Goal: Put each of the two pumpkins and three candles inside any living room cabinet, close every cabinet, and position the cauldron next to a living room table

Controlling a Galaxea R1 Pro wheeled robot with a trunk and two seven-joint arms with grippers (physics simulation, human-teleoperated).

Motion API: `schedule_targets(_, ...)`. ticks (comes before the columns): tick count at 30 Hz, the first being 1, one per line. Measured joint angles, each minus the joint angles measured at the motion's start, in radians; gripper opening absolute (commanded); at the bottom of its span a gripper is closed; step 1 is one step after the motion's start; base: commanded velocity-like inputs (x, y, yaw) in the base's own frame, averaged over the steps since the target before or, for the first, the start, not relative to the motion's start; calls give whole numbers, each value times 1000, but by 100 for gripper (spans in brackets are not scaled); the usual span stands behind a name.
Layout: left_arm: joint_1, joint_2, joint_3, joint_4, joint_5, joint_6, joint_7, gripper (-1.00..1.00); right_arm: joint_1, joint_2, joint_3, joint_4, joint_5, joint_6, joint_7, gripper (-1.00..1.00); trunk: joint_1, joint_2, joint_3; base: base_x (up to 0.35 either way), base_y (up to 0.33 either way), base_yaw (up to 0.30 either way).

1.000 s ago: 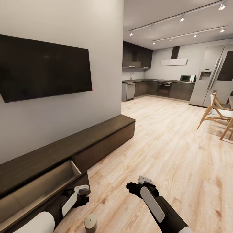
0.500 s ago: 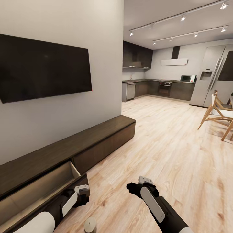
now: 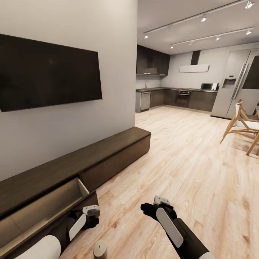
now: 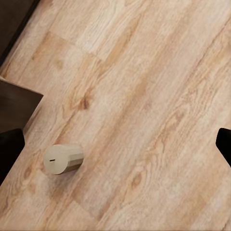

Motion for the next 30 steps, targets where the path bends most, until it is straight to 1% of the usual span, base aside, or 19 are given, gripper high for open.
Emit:
schedule_targets(7,0,1,3,3,1,2,0,100,0,0,0,1,2,0,0,100,27,-49,-22,0,0,0)
schedule_targets(14,-1,-1,3,41,0,0,0,100,0,-1,0,-5,3,-1,1,100,54,-98,-44,0,0,0)
schedule_targets(17,-2,-1,1,46,0,-1,0,100,1,-4,0,-18,2,-17,2,100,65,-119,-53,0,0,0)
schedule_targets(19,-2,-1,-1,48,-1,-1,0,100,2,-11,1,-45,2,-30,10,100,73,-133,-60,0,0,0)
schedule_targets(22,-1,-1,-1,49,-1,-2,0,100,26,-30,1,-112,1,-39,18,100,84,-154,-69,0,0,0)
schedule_targets(25,-1,-1,-2,49,-1,-2,0,100,76,-52,0,-216,2,-42,23,100,96,-175,-78,0,0,0)
schedule_targets(27,-2,-1,-3,50,-2,-2,0,100,99,-60,-1,-270,2,-43,24,100,104,-189,-85,0,0,0)
schedule_targets(30,-2,-1,-3,50,-2,-3,0,100,116,-66,-1,-308,2,-43,24,100,115,-210,-94,0,0,0)
